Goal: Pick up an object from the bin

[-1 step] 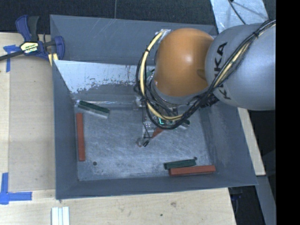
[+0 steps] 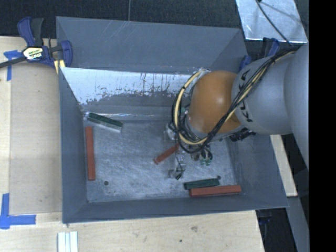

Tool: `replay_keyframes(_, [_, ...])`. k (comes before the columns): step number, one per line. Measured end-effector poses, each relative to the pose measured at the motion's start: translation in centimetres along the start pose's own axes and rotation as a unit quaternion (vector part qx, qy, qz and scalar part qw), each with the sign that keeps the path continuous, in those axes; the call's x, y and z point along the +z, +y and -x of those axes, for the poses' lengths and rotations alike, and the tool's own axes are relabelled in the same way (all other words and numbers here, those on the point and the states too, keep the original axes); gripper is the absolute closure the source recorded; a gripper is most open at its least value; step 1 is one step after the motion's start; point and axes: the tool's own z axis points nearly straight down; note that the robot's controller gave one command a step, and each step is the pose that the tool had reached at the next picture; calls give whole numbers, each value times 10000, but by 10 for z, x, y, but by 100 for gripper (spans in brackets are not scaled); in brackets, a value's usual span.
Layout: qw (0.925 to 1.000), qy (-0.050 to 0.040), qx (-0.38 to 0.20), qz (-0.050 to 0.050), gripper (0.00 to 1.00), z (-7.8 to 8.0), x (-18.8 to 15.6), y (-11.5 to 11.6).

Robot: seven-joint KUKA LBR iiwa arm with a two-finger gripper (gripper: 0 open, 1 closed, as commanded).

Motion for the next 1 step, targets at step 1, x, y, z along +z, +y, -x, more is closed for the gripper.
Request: replay_keyframes(1, [9981,-48,619,15,0,14,-35,1])
